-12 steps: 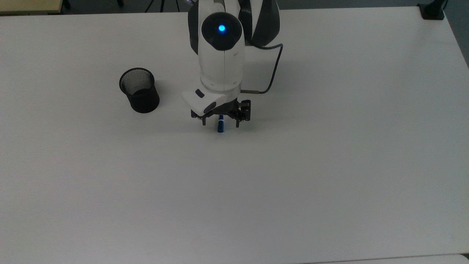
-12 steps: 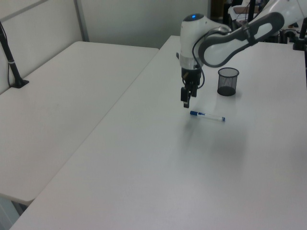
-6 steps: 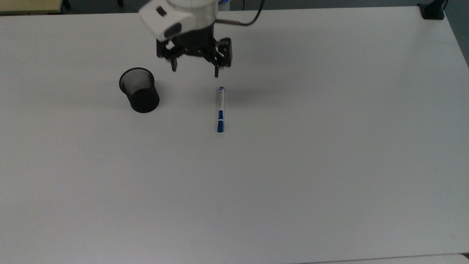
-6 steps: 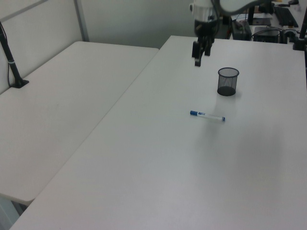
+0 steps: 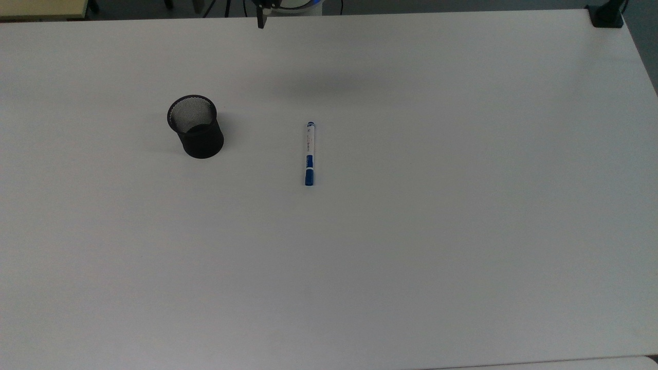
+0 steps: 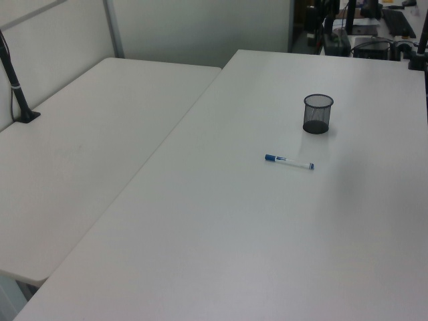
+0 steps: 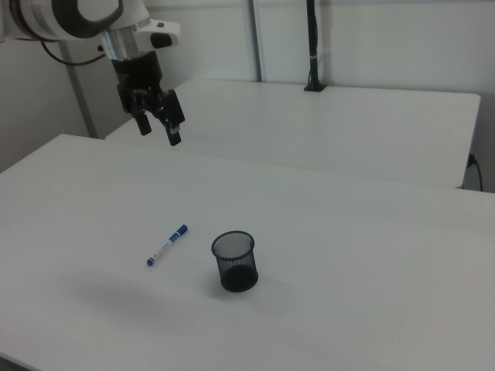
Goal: Remove the marker
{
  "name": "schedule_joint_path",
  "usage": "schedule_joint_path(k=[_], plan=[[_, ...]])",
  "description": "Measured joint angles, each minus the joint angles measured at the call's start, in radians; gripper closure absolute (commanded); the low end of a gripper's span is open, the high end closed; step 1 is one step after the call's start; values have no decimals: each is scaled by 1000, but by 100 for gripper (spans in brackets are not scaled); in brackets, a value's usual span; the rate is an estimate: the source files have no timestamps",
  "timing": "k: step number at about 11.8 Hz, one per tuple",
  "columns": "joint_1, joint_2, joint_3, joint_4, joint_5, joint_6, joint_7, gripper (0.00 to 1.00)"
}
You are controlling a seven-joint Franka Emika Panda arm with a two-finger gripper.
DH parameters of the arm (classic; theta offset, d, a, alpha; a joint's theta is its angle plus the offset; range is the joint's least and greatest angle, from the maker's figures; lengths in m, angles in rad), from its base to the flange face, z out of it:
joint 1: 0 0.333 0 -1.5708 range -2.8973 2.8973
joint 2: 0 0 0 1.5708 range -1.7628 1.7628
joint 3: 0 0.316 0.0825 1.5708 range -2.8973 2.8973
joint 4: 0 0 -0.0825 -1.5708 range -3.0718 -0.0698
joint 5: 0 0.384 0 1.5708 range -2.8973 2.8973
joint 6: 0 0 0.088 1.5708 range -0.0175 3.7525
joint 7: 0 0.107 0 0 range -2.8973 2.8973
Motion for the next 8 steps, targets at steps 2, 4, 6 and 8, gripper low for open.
schedule_joint_path(k=[2, 4, 6, 8], plan=[[-12, -24, -1, -29, 3, 0, -8, 0], [-17, -23, -1, -41, 3, 24, -70, 0], [-33, -19, -2, -52, 3, 71, -135, 0], [-36, -16, -2, -56, 3, 84, -146, 0]])
